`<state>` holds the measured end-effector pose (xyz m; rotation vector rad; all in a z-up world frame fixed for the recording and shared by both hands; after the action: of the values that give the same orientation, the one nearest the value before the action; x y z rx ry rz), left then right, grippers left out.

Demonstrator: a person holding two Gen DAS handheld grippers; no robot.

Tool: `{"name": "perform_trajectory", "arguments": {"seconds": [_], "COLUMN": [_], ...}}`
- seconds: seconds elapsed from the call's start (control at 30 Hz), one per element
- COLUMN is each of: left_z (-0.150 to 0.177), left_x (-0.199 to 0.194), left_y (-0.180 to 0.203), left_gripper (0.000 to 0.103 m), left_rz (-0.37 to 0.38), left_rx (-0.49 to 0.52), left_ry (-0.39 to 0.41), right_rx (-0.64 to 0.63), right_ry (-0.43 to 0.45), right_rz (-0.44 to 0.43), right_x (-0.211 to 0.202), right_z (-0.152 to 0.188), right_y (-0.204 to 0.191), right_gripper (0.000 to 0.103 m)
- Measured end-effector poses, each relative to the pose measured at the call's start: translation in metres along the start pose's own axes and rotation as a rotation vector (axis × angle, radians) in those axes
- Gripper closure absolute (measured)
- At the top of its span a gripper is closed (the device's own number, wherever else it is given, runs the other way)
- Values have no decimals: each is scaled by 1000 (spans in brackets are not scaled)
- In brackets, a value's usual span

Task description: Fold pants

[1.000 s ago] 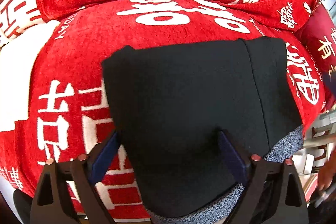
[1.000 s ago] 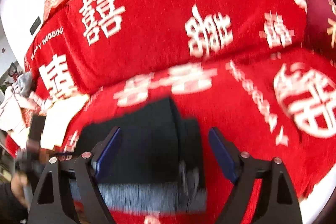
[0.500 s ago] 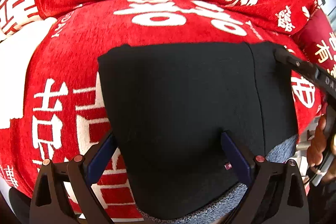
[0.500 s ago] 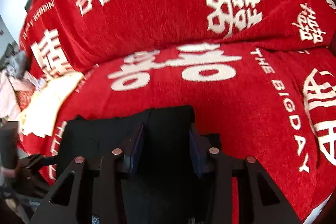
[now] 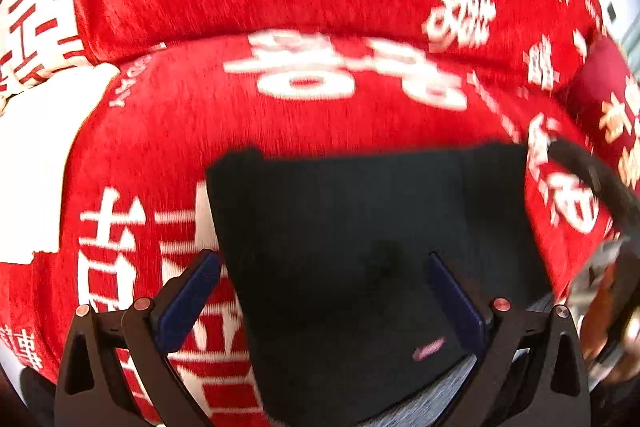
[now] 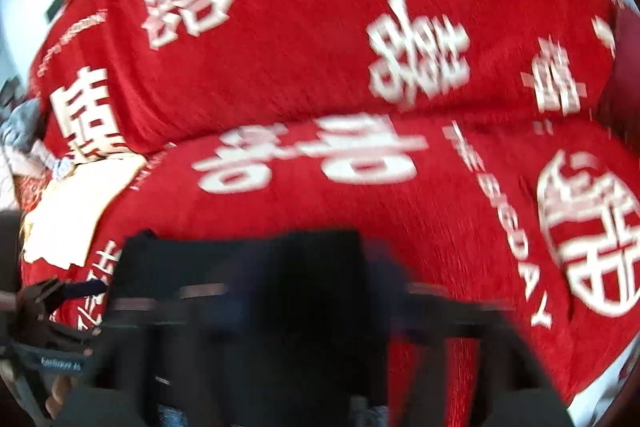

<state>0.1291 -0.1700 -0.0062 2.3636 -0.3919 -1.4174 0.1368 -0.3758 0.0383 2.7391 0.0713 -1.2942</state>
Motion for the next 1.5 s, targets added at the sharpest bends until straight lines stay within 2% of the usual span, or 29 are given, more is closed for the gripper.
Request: {"name": "perform_trajectory", "arguments": {"seconds": [0.07, 0.1, 0.17, 0.23, 0.37, 0.4, 0.5, 0.57, 0.63, 0.7, 0.8, 0.9, 0.93, 1.03, 1.17, 1.27, 1.5], "left_z": [-12, -18, -22, -15, -1, -2, -7, -13, -11, -1, 19, 42, 49, 62, 65, 69, 79], "left_x": [3, 8, 23, 41, 59, 60, 48, 24, 1, -14, -21, -15, -10, 0, -1, -6, -11], "left_y": [-2, -7, -27, -41, -52, -52, -49, -48, -44, -40, -35, -33, -34, -41, -38, -31, -26], "left_gripper": [1, 1, 1, 1, 0, 0, 0, 0, 0, 0, 0, 0, 0, 0, 0, 0, 0], "left_rz": [3, -26, -97, -67, -21, -10, -20, -35, 2, 19, -5, -55, -60, -41, -61, -97, -105], "left_rx": [-33, -52, -111, -188, -225, -232, -200, -161, -133, -121, -65, 4, 8, -24, -11, 32, 53], "left_ry": [16, 21, -9, -54, -87, -93, -90, -28, 22, 39, 28, -12, -31, -33, -27, -22, -35], "right_rx": [-87, -115, -104, -36, 27, 35, 25, 18, 0, -11, -43, -84, -87, -149, -156, -100, -112], "right_ry": [18, 2, -83, -194, -259, -264, -250, -204, -146, -109, -97, -138, -145, -86, -79, -131, -144], "right_rz": [-43, -56, -99, -134, -150, -159, -156, -105, -95, -79, -41, -3, 4, 70, 97, 66, 82], "right_x": [1, 8, 33, 62, 86, 88, 74, 53, 24, 5, -11, -6, -5, -12, -17, -15, -34], "right_z": [-5, -4, 3, 16, 32, 33, 29, 25, 28, 36, 63, 97, 106, 121, 130, 139, 140], "right_y": [-33, -45, -56, -52, -35, -34, -31, -23, -18, -15, -13, -12, -10, -7, 0, 10, 11], "right_gripper": [5, 5, 8, 9, 26, 27, 27, 24, 24, 23, 23, 24, 24, 24, 22, 20, 20]}}
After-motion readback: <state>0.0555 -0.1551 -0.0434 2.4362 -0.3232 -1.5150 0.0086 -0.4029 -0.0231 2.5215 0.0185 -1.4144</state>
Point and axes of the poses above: each gripper's, at about its wrist camera, not at the fingertips, and x roughly the way its jaws point, y to its right, z to its underside, the point moved 9 cm from there along x, roughly the way its jaws point, and after that the axes turned 15 degrees about z, right-handed, at the moved point
